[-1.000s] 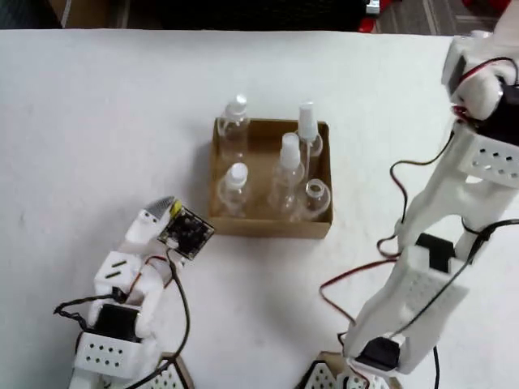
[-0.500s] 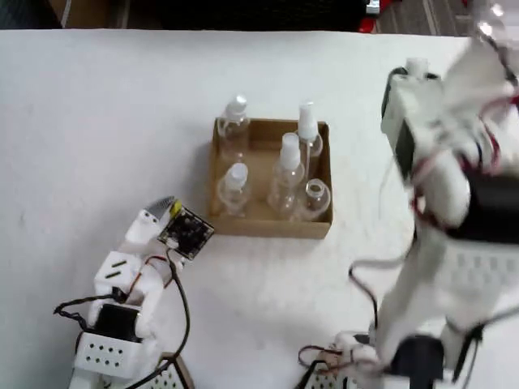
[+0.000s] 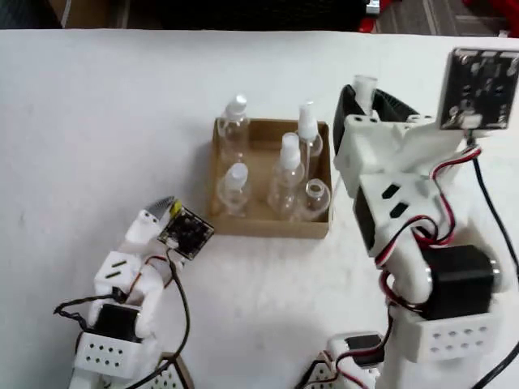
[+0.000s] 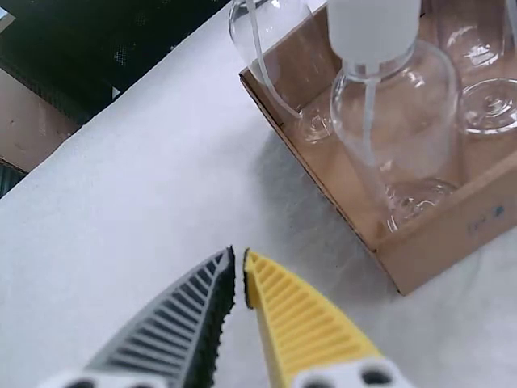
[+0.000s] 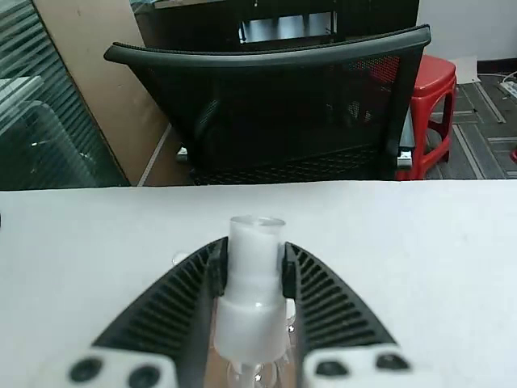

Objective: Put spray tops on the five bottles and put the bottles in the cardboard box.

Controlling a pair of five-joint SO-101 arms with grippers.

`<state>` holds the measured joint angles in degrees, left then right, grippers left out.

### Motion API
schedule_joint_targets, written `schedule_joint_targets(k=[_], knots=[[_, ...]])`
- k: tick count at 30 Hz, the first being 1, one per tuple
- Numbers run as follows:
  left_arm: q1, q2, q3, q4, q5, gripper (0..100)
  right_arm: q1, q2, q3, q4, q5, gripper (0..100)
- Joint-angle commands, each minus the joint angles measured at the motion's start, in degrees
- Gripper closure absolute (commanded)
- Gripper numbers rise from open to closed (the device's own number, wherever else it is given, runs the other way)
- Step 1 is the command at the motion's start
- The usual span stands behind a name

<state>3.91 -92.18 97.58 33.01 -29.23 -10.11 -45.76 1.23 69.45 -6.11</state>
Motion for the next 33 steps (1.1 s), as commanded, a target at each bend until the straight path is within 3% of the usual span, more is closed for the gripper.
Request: schedule_joint_targets(k=[1,6,18,33], knots=[[0.1,0.2,-0.3,-1.0,-0.4,98,-0.7,-9.3,14.7,-14.5,-0.6,98.4],[0.2,0.2,-0.3,-1.0,-0.4,98,-0.5,-19.3,32.3,-35.4,-0.3,98.4],[0.2,0.2,-0.3,-1.0,-0.4,98,0.0,-24.2,54.3,-55.1,-0.6,98.4],[0.2,0.2,-0.3,-1.0,-0.4,98,0.5,-26.7,59.3,-55.8,-0.5,98.4]])
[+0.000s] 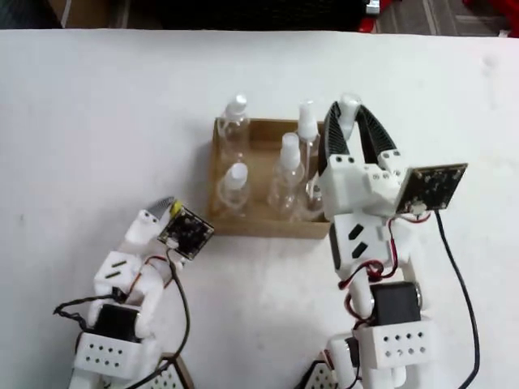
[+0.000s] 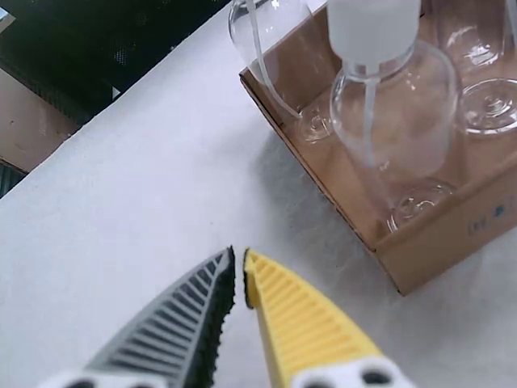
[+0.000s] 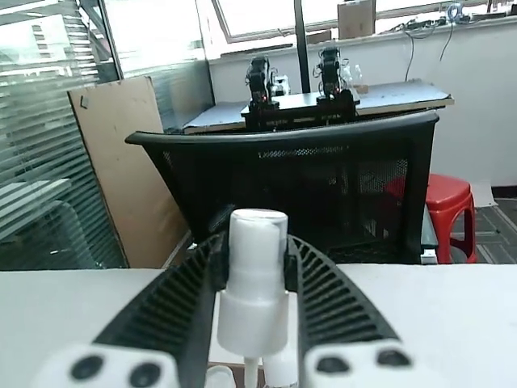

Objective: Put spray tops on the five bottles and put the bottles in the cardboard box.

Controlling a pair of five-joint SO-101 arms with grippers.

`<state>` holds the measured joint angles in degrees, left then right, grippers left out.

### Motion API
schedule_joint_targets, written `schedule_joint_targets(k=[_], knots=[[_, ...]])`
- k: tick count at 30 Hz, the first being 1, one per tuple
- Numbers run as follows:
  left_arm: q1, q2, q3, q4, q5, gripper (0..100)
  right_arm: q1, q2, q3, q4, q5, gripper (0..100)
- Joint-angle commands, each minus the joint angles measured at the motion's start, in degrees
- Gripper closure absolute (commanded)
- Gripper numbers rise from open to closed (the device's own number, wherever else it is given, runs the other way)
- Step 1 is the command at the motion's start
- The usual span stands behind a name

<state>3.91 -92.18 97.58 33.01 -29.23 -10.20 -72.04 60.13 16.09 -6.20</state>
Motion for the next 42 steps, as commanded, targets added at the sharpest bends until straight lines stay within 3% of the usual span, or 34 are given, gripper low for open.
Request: schedule_joint_targets(k=[1,8,25,32,42], knots=[[0.2,0.2,-0.3,-1.0,-0.4,98,0.6,-0.4,1.1,-3.6,-0.4,98.4],[0.2,0.2,-0.3,-1.0,-0.4,98,0.6,-0.4,6.4,-11.6,-0.1,98.4],[0.2,0.2,-0.3,-1.0,-0.4,98,-0.4,-1.8,5.6,-11.2,-0.4,98.4],[0.2,0.2,-0.3,-1.0,-0.4,98,4.2,-3.9,-0.1,-11.3,-0.4,98.4],[0.2,0.2,-0.3,-1.0,-0.4,98,4.0,-2.3,3.3,-11.3,-0.5,98.4]])
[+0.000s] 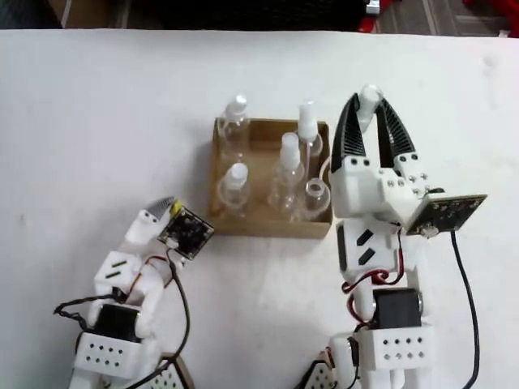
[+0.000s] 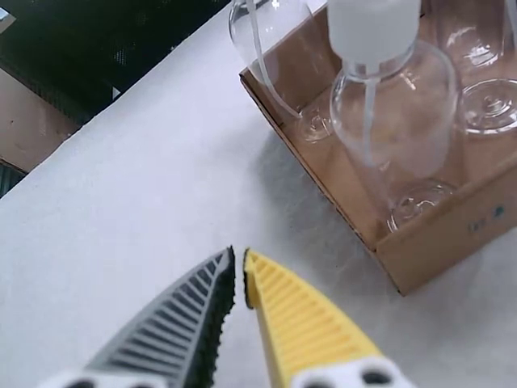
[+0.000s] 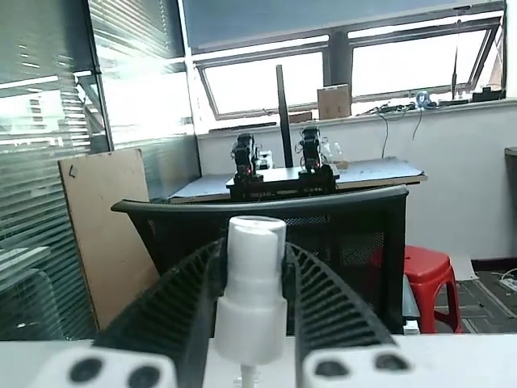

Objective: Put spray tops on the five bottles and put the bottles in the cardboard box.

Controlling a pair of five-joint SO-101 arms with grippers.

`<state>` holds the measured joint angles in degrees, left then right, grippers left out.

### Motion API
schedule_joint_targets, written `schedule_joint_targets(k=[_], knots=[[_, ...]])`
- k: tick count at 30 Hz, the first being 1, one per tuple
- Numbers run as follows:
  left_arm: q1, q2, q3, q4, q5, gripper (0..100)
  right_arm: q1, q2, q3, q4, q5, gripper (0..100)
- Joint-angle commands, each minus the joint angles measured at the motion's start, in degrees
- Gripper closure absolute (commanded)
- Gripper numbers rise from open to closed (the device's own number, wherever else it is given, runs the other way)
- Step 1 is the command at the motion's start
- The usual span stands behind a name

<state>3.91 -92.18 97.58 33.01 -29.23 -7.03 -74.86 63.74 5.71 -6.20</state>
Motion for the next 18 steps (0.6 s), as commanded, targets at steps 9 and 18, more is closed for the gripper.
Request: schedule_joint_targets(k=[9,18], knots=[[0.2,0.2,-0.3,-1.0,-0.4,98,-2.0,0.5,4.8,-1.4,-0.5,98.4],[0.2,0.2,-0.3,-1.0,-0.4,98,-2.0,0.6,10.5,-3.2,0.0,98.4]])
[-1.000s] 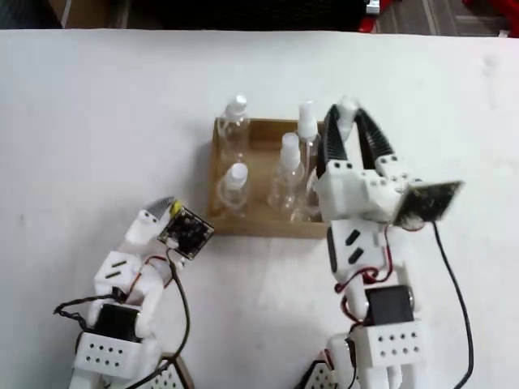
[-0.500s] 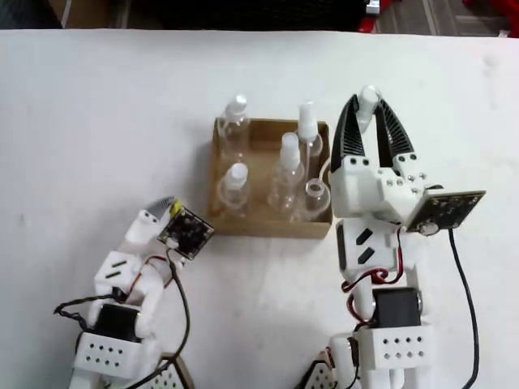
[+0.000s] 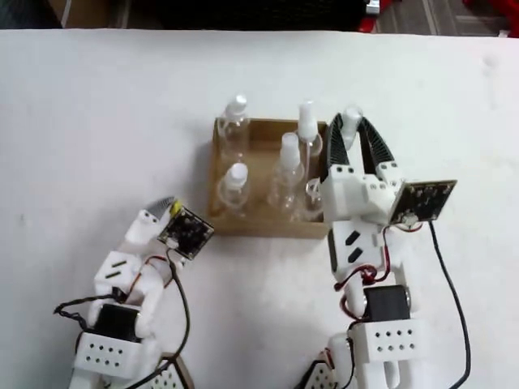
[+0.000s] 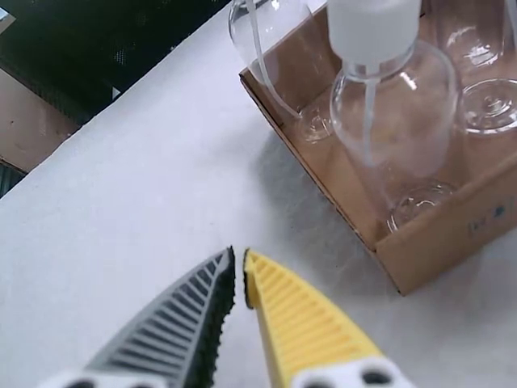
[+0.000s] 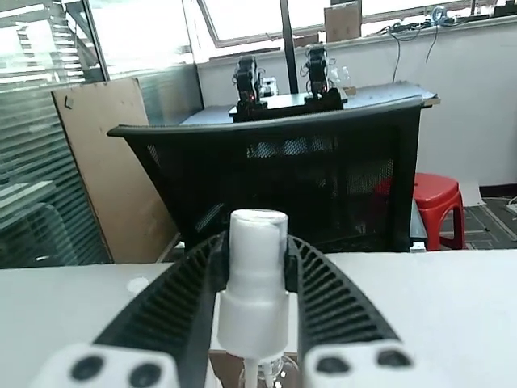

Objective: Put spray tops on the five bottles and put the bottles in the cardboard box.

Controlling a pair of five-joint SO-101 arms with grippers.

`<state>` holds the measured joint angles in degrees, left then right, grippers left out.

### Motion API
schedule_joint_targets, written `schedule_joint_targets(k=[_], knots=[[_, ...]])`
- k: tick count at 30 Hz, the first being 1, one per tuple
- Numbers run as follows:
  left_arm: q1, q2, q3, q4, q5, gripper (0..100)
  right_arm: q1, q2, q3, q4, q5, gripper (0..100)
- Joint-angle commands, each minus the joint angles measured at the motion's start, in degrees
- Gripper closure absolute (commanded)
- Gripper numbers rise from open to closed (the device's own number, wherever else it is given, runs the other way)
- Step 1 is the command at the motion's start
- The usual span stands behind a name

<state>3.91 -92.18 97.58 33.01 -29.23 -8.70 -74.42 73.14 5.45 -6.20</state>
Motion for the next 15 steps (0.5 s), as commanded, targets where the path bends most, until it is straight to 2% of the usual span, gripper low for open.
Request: schedule_joint_targets(k=[1,6,15], knots=[[0.2,0.2,-0.3,-1.0,-0.4,98,-0.2,0.1,2.5,-4.5,0.0,98.4],[0.2,0.2,-0.3,-0.9,-0.4,98,-0.6,0.1,9.9,-14.5,0.1,98.4],[0.2,0.2,-0.3,-0.9,-0.4,98,-0.8,0.0,15.3,-15.0,6.2,98.4]])
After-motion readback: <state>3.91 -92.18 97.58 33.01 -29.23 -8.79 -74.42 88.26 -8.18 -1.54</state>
